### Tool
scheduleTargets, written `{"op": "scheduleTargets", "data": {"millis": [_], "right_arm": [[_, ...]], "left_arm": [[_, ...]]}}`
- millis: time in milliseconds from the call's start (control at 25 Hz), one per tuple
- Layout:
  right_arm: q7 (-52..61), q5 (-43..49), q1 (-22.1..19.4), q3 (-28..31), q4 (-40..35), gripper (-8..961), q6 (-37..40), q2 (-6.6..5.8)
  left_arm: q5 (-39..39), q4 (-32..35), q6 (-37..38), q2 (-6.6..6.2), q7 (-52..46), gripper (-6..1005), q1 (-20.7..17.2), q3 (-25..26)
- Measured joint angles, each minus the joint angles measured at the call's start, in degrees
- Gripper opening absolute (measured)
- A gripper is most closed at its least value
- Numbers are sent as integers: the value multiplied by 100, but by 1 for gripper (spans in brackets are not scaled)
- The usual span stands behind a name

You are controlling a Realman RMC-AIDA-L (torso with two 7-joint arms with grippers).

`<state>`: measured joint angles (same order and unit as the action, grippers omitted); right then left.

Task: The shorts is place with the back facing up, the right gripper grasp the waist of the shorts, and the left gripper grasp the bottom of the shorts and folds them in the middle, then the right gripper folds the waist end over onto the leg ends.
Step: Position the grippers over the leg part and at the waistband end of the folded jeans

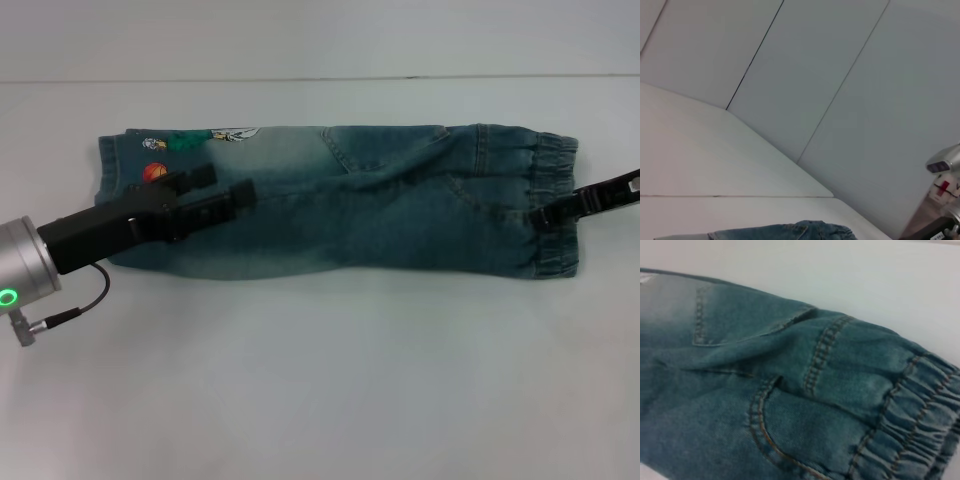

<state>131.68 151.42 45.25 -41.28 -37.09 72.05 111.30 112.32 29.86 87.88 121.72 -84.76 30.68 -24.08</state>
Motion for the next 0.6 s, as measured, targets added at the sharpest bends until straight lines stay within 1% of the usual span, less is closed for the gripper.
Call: {"op": "scheduleTargets", "data": {"millis": [320, 600], "right_arm": [[-11, -142, 2, -5, -32, 790, 157, -14], [-11, -144, -24, 20, -3, 767, -2, -18]], "left_arm": [[0, 1, -14, 0, 8, 934, 13, 0], [0, -3, -55, 3, 23, 933, 0, 0]]}}
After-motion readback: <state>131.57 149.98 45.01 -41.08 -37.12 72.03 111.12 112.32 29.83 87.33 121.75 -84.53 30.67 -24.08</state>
